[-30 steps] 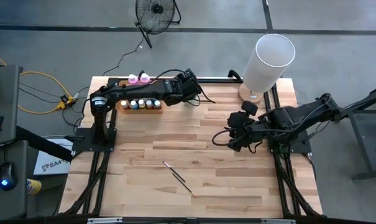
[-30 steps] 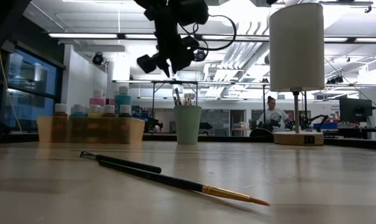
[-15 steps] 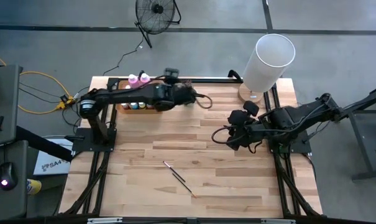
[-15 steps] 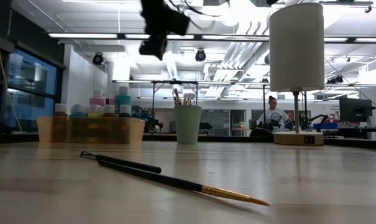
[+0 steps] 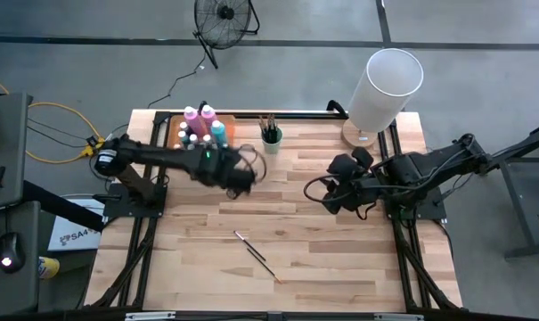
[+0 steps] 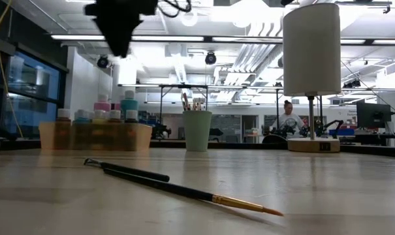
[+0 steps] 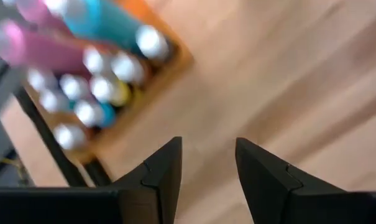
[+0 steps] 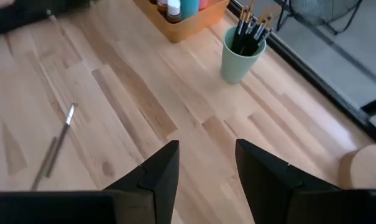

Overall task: Pick & Place Paint Supplies
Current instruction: Put the black paint brush into the green cup

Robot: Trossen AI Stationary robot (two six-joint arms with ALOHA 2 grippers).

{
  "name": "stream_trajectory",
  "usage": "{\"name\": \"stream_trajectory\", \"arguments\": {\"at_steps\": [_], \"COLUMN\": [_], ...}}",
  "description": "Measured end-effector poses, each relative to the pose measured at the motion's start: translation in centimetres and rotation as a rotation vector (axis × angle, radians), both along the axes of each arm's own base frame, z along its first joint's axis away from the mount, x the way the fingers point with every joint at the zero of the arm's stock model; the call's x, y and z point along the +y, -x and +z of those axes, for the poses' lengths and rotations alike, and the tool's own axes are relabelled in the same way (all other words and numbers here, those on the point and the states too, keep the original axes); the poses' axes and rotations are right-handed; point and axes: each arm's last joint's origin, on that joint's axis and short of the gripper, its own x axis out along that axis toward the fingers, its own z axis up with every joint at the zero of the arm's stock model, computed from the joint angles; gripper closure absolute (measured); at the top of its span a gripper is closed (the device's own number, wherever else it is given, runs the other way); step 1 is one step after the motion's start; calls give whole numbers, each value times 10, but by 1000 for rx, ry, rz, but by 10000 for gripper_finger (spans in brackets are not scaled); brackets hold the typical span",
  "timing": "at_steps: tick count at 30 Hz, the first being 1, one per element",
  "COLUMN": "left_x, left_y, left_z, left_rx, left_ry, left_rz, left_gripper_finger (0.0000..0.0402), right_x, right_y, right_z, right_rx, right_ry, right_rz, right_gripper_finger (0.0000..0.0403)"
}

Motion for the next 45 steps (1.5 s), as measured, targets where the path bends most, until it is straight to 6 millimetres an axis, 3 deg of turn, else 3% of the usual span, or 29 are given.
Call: {"name": "stream_trajectory", "arguments": {"at_steps": [5, 13, 20, 35, 45], "left_x": [-34, -73, -99, -117, -110], "left_y": [6, 19, 23, 11, 2], "left_z": [-37, -83, -113, -154, -161], "left_rx": [-23, -337, -556, -690, -714], "left_ry": [107, 311, 484, 616, 646], "left_rz": [79, 183, 378, 830, 974], "left_gripper_finger": [256, 256, 256, 256, 256], "right_x": [-3, -2, -5, -25, -30], "right_y": [-1, -1, -2, 1, 1], "right_z": [-1, -1, -2, -5, -6], "right_rx": [-54, -67, -62, 52, 122], "right_ry": [-123, -218, -245, -155, -73], "right_rz": [-114, -157, -171, -179, -83], "right_gripper_finger": [251, 251, 251, 251, 251]}}
